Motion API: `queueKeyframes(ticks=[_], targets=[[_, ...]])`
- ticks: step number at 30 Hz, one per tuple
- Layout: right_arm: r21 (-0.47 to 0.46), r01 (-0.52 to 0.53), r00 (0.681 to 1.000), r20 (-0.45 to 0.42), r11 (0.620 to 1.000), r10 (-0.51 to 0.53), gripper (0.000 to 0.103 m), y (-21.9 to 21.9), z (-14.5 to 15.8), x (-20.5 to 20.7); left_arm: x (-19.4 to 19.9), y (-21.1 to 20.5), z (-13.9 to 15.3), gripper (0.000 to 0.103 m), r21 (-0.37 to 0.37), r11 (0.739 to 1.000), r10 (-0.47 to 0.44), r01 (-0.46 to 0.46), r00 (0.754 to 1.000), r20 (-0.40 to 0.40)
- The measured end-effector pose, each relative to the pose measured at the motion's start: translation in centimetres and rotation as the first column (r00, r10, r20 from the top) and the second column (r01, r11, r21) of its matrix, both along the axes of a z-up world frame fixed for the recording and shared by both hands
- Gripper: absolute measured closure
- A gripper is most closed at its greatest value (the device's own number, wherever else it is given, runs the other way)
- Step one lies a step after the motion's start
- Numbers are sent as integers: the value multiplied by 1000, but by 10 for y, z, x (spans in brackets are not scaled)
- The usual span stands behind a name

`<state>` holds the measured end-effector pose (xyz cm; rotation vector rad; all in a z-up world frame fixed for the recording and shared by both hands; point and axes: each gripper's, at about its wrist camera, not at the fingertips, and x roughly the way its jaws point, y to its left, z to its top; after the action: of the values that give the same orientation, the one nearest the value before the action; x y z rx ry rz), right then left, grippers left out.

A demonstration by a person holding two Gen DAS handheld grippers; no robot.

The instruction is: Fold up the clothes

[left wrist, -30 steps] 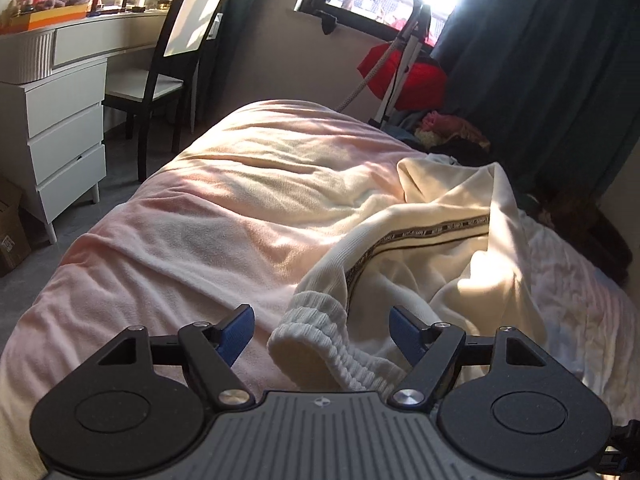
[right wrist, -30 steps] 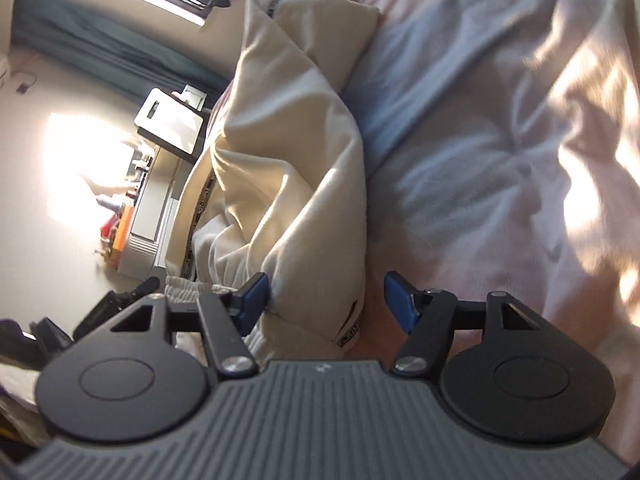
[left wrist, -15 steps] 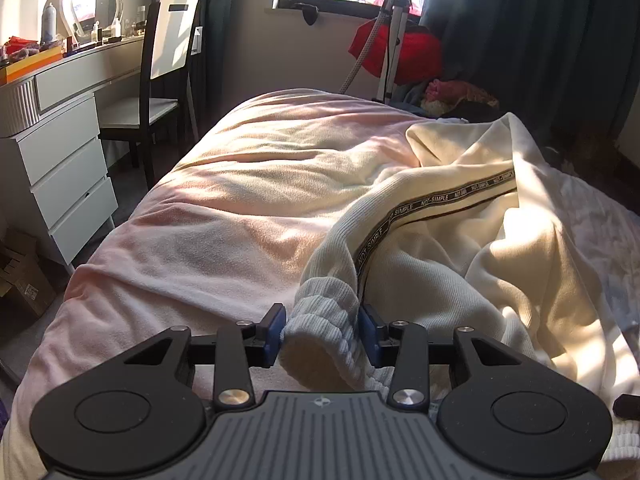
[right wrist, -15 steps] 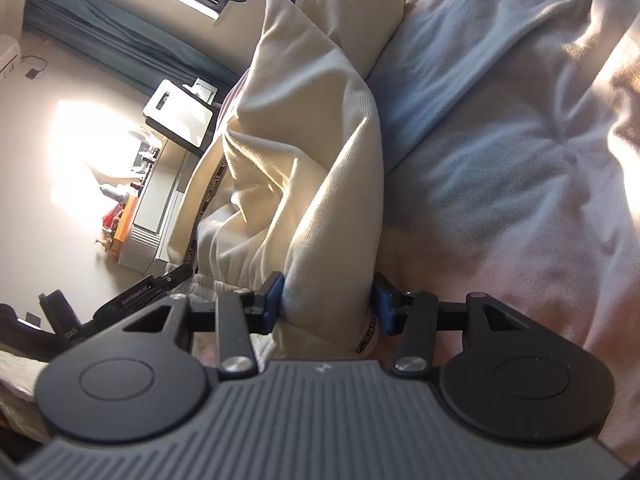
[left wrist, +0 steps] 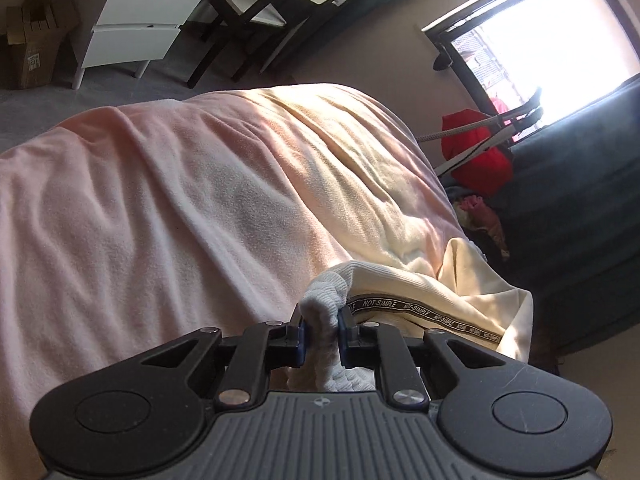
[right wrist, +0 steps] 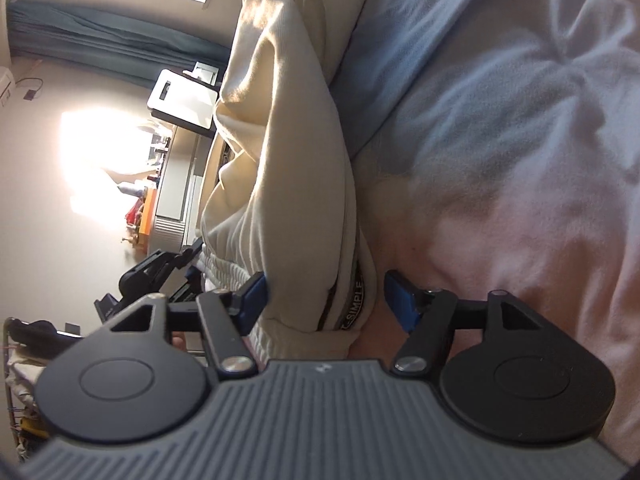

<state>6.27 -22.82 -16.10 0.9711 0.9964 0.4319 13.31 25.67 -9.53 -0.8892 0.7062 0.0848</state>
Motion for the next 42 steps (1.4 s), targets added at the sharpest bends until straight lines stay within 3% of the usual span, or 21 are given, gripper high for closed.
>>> queueKeyframes(ticks=[5, 8, 9, 10, 12, 16, 21, 28, 32, 34, 39, 42], targets=[[-24, -24, 998, 52, 999, 25, 36, 12, -1, 3, 2, -4, 6, 87, 53, 999, -16, 15, 999, 34], [17, -37, 996, 78, 999, 36, 57, 17, -1, 3, 2, -6, 16, 87, 75, 997, -23, 17, 997, 79], [29, -29, 997, 72, 999, 27, 72, 18, -4, 2, 3, -7, 22, 87, 87, 996, -23, 15, 995, 92], [26, -18, 997, 73, 999, 16, 80, 21, -3, -1, 6, -9, 28, 87, 106, 994, -21, 12, 996, 82], [13, 2, 997, 82, 1000, -3, 83, 30, -1, -7, 19, -14, 41, 88, 158, 987, -24, 16, 998, 52], [11, -3, 989, 148, 1000, 1, 85, 72, 17, -11, 54, -17, 73, 88, 297, 954, -55, 34, 997, 61], [71, -35, 980, 198, 997, 20, 86, 145, 29, 8, 116, 5, 102, 88, 402, 915, -59, 41, 998, 30], [162, -140, 967, 234, 977, 100, 86, 259, 29, 72, 213, 39, 100, 88, 512, 858, -14, 37, 999, -49], [146, -192, 964, 211, 970, 159, 86, 311, 17, 104, 269, 58, 99, 88, 572, 820, 16, 40, 996, -91], [121, -205, 967, 179, 971, 181, 85, 329, 9, 116, 279, 61, 84, 88, 582, 811, 1, 65, 994, -112], [108, -231, 965, 156, 967, 213, 83, 337, 0, 129, 299, 67, 42, 86, 599, 789, -42, 134, 985, -166], [93, -267, 953, 174, 959, 248, 81, 333, 5, 130, 294, 61, 36, 85, 623, 770, -48, 136, 987, -155]])
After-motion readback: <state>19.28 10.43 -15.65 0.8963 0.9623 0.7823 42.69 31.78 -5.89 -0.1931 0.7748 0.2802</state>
